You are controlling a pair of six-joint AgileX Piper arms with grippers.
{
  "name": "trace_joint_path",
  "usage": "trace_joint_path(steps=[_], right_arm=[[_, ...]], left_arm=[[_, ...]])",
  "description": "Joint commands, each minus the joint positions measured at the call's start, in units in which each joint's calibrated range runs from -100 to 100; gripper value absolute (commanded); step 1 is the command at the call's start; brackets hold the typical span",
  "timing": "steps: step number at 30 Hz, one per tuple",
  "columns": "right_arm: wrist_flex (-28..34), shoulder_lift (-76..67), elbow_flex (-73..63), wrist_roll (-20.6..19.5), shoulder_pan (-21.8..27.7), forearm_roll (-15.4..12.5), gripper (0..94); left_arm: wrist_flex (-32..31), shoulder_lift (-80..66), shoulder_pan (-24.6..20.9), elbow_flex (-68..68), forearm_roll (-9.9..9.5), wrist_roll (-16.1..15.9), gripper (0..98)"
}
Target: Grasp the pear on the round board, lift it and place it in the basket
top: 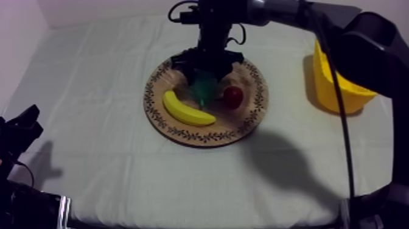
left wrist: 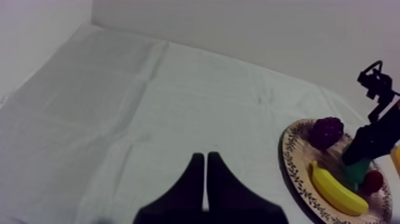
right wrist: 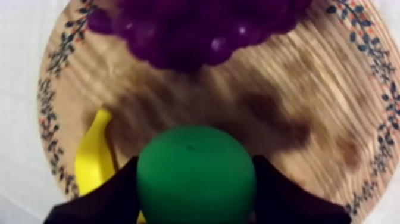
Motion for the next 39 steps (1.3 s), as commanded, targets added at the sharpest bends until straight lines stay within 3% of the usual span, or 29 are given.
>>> trace_joint_path(steps=[1, 12, 22, 31, 39], right_arm=[[0.26, -5.63, 3.08, 0.02, -0.06, 0.18, 35.0], [6.32, -33.70, 9.21, 0.02, 3.61, 2.00, 35.8], [7.52, -46.25, 14.35, 2.42, 15.58, 2.95, 34.2], [3.18, -47.86, 24.64, 5.60, 27.39, 4.10, 35.0], [-2.60, -45.64, 33.80, 6.33, 31.64, 5.70, 36.3]], left_arm=[[-0.01, 0.00, -0.01, 0.03, 0.02, 0.01, 0.1], [-0.01, 0.00, -0.01, 0.03, 0.02, 0.01, 0.1], [-0.01, 0.00, -0.01, 0.03, 0.02, 0.01, 0.1], [-0.01, 0.00, -0.01, 0.03, 0.02, 0.01, 0.1], [-0.01, 0.00, -0.01, 0.03, 0.02, 0.01, 0.1]])
